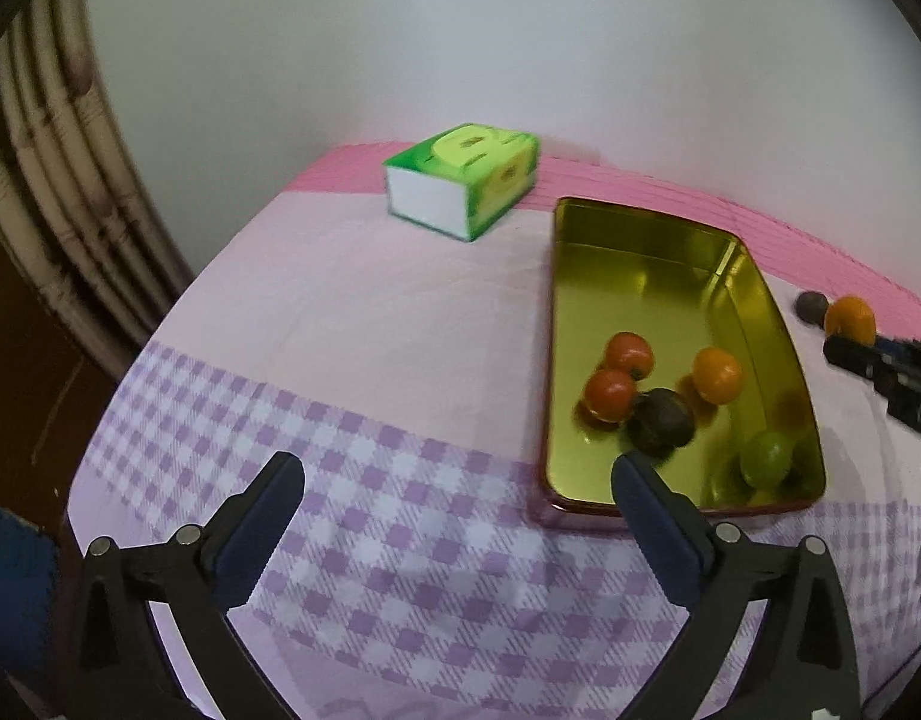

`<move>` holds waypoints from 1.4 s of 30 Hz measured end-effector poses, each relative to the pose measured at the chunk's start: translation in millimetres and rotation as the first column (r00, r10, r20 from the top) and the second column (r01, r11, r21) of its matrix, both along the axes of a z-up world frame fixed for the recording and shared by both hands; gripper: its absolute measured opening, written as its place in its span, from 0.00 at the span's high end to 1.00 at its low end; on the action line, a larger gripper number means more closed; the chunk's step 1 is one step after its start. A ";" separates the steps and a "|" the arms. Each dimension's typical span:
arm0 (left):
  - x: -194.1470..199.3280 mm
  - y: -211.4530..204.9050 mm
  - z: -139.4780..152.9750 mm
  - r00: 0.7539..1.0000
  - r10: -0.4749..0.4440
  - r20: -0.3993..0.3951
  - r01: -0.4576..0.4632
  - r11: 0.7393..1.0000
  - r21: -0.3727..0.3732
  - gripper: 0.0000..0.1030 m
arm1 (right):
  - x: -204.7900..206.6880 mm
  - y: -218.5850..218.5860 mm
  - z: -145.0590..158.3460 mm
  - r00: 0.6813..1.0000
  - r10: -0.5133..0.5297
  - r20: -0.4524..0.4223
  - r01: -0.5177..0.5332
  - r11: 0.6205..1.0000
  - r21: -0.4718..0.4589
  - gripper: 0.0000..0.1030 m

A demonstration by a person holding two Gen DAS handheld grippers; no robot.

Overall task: Organize fruits
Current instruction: 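Carry the tangerine into the gold tin and open the right tool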

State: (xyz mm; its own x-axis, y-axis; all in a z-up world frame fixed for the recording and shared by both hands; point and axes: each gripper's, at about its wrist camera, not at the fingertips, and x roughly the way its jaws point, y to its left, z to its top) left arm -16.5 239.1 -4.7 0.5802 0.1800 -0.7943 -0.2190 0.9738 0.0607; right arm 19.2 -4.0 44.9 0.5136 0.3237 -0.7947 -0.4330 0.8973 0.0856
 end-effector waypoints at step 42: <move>4.4 16.4 -13.7 0.998 0.053 -0.042 -0.053 0.998 0.016 0.01 | -0.5 65.0 -31.1 0.992 0.119 -0.048 -0.122 0.991 -0.054 0.56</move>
